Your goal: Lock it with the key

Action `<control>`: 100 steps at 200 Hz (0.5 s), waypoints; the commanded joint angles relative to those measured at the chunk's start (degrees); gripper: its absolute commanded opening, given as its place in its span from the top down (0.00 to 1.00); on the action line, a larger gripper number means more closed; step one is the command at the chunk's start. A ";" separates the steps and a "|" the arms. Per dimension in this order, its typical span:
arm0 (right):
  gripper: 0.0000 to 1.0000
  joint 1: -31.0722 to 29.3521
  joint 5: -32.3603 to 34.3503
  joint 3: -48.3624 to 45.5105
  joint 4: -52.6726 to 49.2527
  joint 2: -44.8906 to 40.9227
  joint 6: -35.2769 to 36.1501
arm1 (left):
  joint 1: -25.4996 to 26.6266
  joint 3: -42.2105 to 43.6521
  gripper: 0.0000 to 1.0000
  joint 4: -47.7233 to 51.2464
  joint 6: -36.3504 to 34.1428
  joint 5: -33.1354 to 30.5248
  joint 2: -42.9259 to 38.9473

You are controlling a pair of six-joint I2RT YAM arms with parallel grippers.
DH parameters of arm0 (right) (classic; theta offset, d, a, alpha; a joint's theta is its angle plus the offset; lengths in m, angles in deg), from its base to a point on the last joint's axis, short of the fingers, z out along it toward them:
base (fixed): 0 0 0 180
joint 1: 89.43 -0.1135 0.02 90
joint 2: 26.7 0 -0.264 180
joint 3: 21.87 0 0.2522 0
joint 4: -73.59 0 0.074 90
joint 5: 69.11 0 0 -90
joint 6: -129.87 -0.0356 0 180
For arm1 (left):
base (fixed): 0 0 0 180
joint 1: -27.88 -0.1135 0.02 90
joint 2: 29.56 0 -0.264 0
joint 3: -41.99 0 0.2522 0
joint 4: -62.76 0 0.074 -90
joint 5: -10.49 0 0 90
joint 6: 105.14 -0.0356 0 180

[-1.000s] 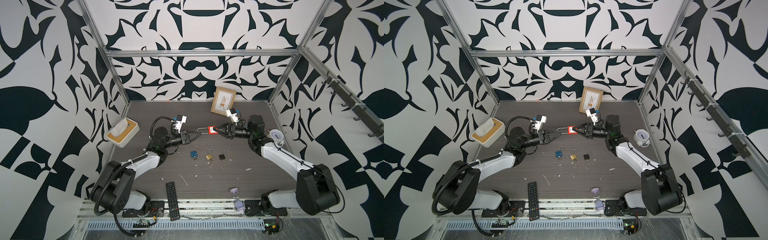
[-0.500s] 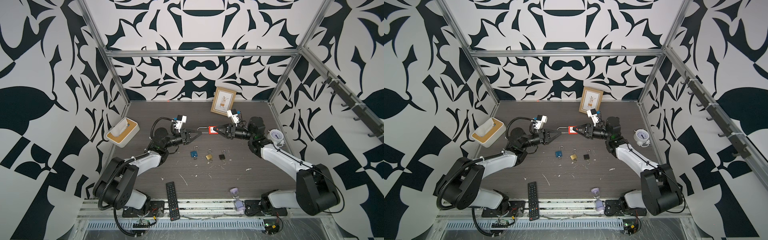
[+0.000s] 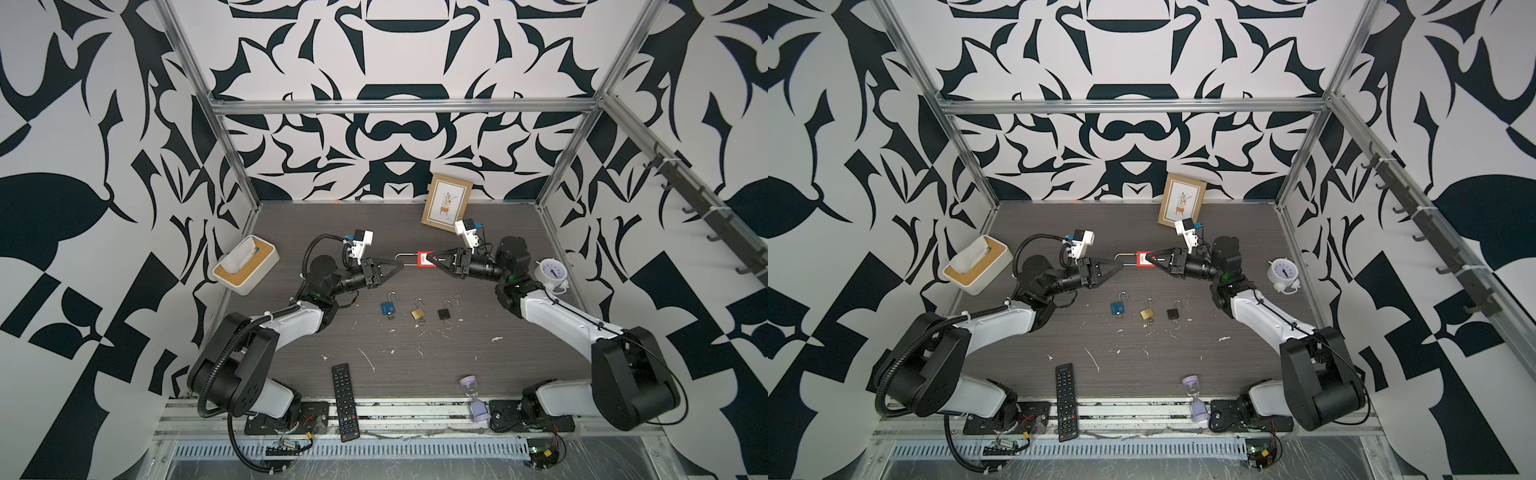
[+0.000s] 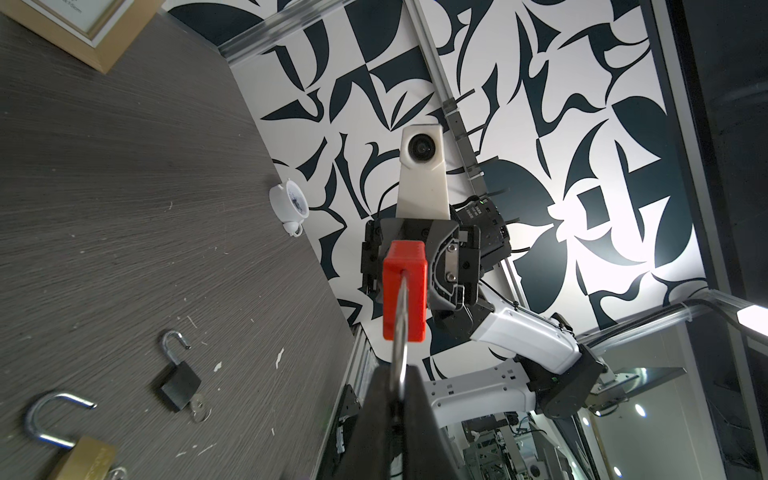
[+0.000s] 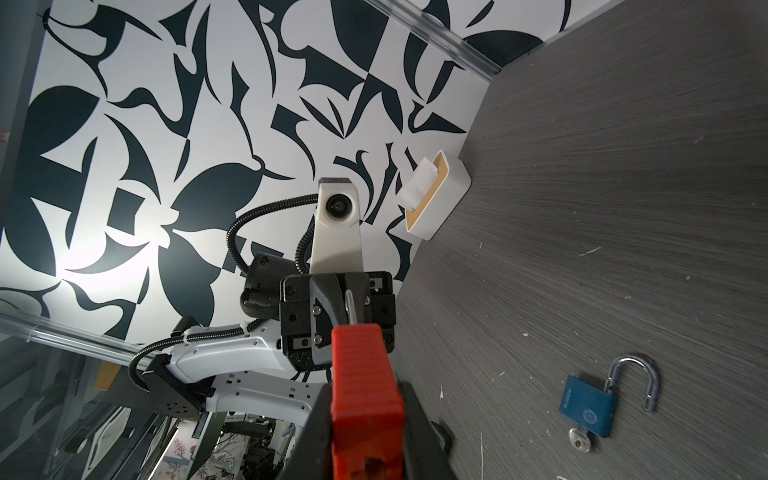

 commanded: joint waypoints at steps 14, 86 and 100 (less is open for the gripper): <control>1.00 -2.61 -0.30 -0.80 2.46 1.95 -3.03 | 1.96 -2.99 1.00 -2.94 -3.90 0.58 -0.07; 1.00 -6.70 2.68 3.36 -10.41 2.55 6.06 | 3.62 -5.26 1.00 -3.29 -4.39 2.73 1.97; 1.00 -7.33 3.28 4.23 -10.75 3.27 6.28 | 4.22 -5.61 1.00 -3.76 -4.33 2.92 2.25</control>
